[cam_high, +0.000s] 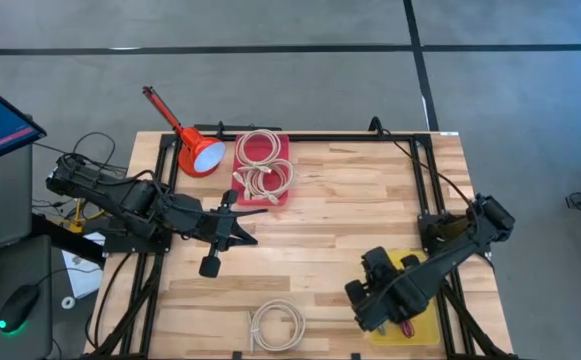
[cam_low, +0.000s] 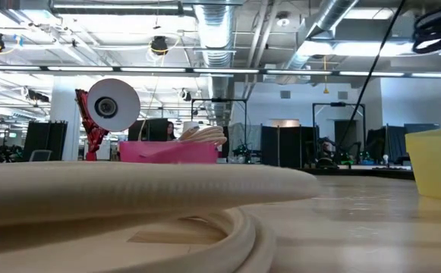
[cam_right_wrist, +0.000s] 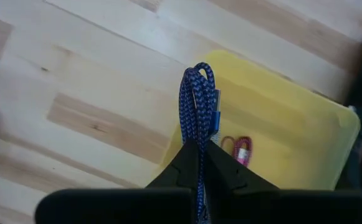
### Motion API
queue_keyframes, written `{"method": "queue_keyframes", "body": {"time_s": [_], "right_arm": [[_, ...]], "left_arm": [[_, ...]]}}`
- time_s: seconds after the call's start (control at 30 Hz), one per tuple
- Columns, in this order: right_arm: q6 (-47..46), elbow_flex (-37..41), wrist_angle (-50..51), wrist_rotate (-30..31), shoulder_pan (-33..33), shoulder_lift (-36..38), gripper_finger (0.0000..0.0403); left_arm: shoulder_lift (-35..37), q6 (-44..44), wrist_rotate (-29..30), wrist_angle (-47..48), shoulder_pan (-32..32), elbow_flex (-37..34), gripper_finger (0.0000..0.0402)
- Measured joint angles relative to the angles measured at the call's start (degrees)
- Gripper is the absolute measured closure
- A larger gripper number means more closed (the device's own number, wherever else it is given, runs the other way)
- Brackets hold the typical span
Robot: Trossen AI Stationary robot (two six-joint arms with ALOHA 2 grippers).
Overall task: Pick & Place USB Port
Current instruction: Put the dark blue charger cable into the yellow bin
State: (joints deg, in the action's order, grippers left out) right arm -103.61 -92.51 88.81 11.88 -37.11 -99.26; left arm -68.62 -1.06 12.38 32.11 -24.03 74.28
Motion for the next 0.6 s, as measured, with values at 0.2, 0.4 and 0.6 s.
{"method": "queue_keyframes", "body": {"time_s": [0.2, 0.4, 0.6], "right_arm": [[-1.7, 3.0, 1.2, -3.2, -1.6, -0.3, 0.0403], [-3.4, 12.9, -4.9, -10.0, -3.5, -0.4, 0.0403], [-7.8, 19.7, -13.7, -12.4, -5.8, -0.4, 0.0403]], "left_arm": [[0.0, 0.0, 0.0, 0.0, 0.0, 0.0, 0.0393], [0.0, 0.0, 0.0, 0.0, 0.0, 0.0, 0.0394], [0.0, 0.0, 0.0, 0.0, 0.0, 0.0, 0.0394]]}}
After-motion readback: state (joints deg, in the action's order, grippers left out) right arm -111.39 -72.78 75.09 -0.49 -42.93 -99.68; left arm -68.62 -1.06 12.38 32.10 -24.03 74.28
